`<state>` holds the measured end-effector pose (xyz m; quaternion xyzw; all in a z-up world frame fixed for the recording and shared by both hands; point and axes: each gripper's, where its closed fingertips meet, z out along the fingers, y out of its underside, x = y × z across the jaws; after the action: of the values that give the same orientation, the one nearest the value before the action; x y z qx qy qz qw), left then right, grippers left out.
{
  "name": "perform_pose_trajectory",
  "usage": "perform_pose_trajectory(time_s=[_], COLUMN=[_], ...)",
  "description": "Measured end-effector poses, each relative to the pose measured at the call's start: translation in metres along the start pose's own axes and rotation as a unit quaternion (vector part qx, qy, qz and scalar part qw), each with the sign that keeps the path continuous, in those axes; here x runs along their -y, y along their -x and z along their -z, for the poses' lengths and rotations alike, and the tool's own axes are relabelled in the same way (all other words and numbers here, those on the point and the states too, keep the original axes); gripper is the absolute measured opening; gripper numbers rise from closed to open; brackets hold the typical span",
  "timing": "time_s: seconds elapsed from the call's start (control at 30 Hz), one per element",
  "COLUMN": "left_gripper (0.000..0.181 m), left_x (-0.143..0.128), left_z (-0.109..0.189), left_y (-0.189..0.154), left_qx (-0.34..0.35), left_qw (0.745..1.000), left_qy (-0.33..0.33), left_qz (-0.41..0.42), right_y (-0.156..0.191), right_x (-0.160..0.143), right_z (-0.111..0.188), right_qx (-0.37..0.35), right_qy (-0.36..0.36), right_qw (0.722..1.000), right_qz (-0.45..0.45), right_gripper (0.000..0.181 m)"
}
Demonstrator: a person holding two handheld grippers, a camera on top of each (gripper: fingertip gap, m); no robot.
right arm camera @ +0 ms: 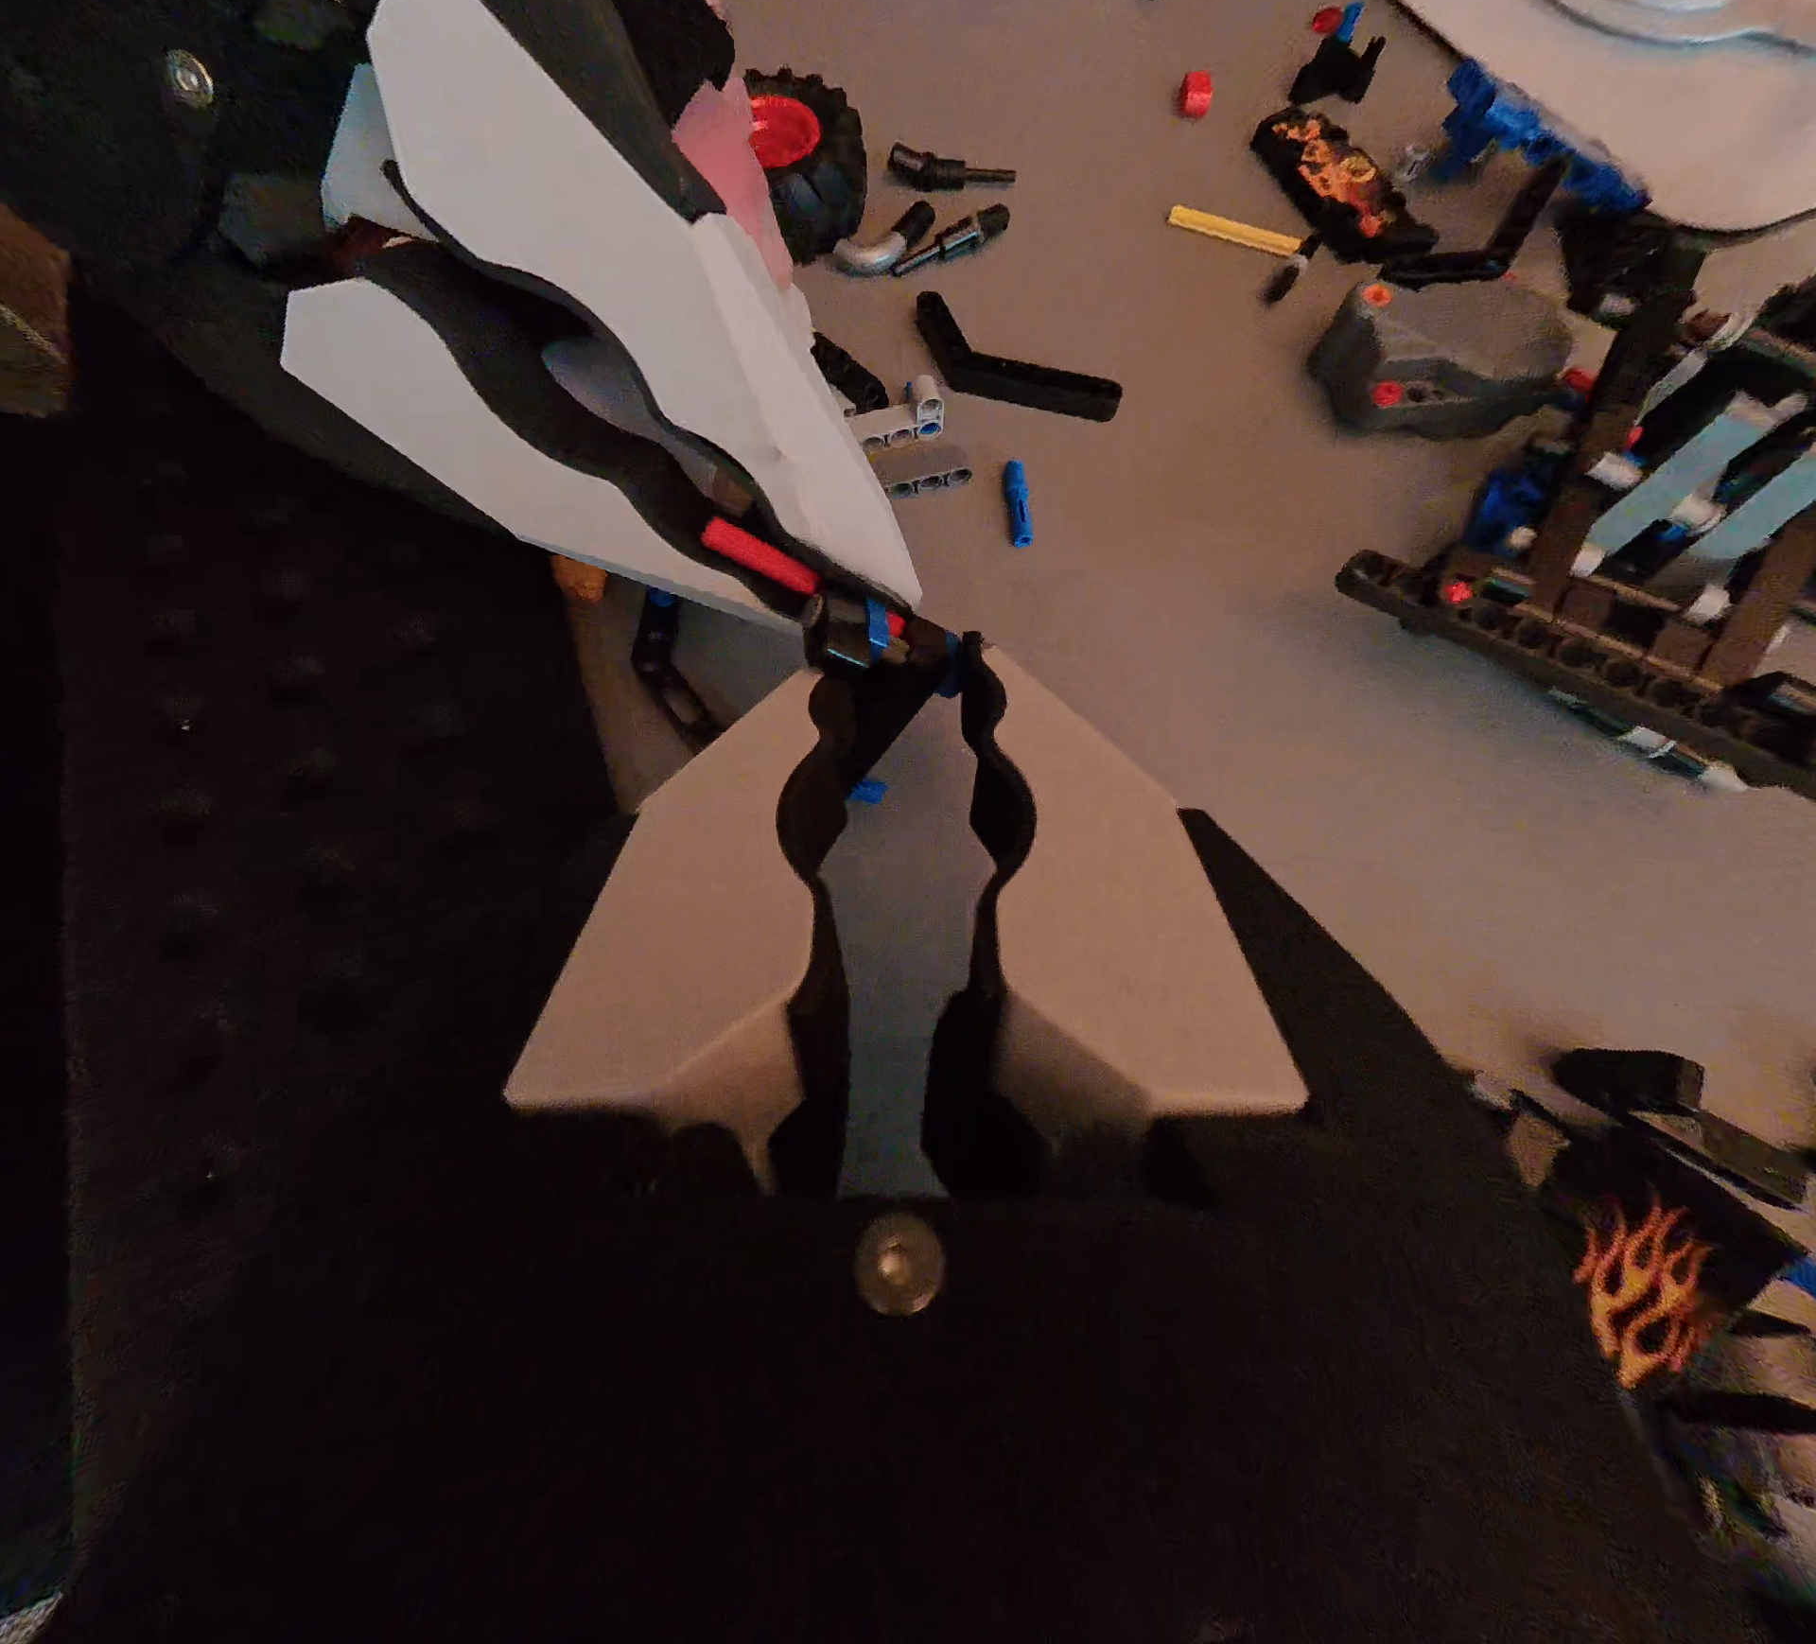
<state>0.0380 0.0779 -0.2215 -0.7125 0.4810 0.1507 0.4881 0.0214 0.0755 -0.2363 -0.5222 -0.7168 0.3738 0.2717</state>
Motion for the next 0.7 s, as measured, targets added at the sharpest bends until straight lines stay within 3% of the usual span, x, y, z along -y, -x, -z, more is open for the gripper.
perform_pose_trajectory(time_s=[0.13, 0.2, 0.27, 0.33, 0.47, 0.7], left_gripper=[0.004, 0.008, 0.008, 0.007, 0.008, 0.008], left_x=[0.002, 0.012, -0.001, 0.008, 0.001, -0.005], left_z=[0.002, 0.008, -0.001, 0.009, 0.004, 0.001], left_y=[0.005, 0.010, 0.007, 0.014, 0.009, 0.010], left_qx=[-0.004, -0.020, -0.023, -0.023, -0.019, -0.023], left_qw=[0.999, 0.994, 0.997, 0.993, 0.998, 0.998], left_qy=[-0.023, -0.062, -0.037, -0.069, -0.055, -0.053], left_qz=[0.031, 0.084, 0.067, 0.098, 0.037, 0.033], right_y=[-0.005, -0.010, -0.016, -0.012, -0.009, -0.018], right_x=[0.002, 0.000, -0.008, 0.002, -0.003, 0.010], right_z=[-0.001, 0.000, -0.005, -0.001, -0.004, 0.009], right_qx=[-0.005, -0.022, -0.051, -0.039, -0.039, -0.107], right_qy=[-0.008, -0.003, 0.035, 0.004, 0.019, -0.016], right_qw=[1.000, 0.999, 0.997, 0.998, 0.996, 0.985], right_qz=[0.003, 0.028, 0.047, 0.043, 0.073, 0.136], right_gripper=[0.019, 0.007, 0.007, 0.007, 0.010, 0.009])
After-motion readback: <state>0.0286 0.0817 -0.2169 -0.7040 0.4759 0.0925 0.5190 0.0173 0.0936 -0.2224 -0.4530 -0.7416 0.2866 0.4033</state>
